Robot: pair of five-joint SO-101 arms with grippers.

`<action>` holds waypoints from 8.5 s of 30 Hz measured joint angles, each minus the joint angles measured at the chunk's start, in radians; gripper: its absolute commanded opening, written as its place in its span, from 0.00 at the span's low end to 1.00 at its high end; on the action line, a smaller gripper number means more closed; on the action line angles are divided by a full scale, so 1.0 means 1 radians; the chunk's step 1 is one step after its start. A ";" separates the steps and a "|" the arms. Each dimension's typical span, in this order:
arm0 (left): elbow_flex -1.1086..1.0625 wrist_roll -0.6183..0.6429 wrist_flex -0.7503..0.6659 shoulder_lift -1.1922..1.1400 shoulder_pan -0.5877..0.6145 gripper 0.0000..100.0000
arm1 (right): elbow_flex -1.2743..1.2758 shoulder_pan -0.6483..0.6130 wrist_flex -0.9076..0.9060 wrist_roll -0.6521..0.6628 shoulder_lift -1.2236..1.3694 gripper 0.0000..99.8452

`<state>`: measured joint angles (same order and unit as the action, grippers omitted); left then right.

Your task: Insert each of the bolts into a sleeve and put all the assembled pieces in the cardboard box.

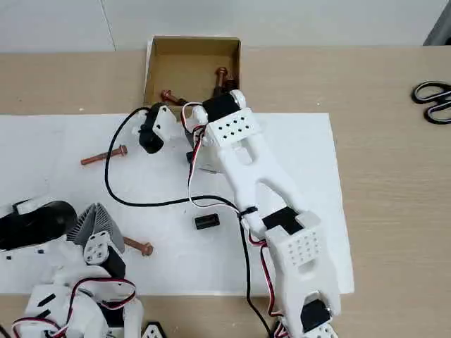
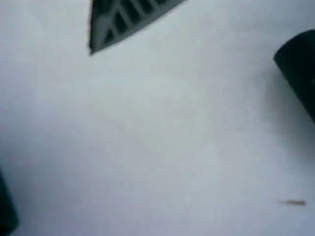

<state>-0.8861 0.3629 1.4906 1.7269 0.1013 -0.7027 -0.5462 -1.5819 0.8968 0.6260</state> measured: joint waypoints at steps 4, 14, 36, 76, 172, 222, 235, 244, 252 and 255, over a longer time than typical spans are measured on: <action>0.000 0.000 0.000 0.000 0.000 0.01 | 0.000 -0.020 0.020 0.051 0.002 0.27; 0.000 0.000 0.000 0.000 0.000 0.01 | 0.000 -0.040 0.074 0.181 0.040 0.27; -0.003 0.000 0.000 0.000 0.000 0.01 | 0.000 -0.038 0.227 0.342 0.192 0.27; -0.003 0.000 0.000 0.000 0.000 0.01 | -0.296 -0.078 0.181 0.041 0.262 0.00; 1.312 -1.054 0.242 -1.973 0.233 0.07 | 1.206 0.448 0.107 -0.695 -1.088 0.01; 1.622 -1.539 0.242 -2.417 0.153 0.09 | 1.206 0.448 0.107 -0.692 -1.088 0.01; 1.482 -1.540 0.222 -2.368 0.149 0.09 | 1.206 0.448 0.107 -0.692 -1.088 0.01; 1.577 -1.539 0.213 -2.495 0.150 0.09 | 1.206 0.448 0.107 -0.692 -1.088 0.01; 1.672 -1.539 0.219 -2.602 0.150 0.01 | 1.206 0.448 0.107 -0.692 -1.088 0.01; 1.685 -1.539 0.219 -2.621 0.150 0.01 | 1.206 0.448 0.107 -0.692 -1.088 0.01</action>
<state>0.7986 -1.1761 1.7100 -0.8938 0.2516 0.5033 -0.0982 -1.4745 0.2048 -0.4618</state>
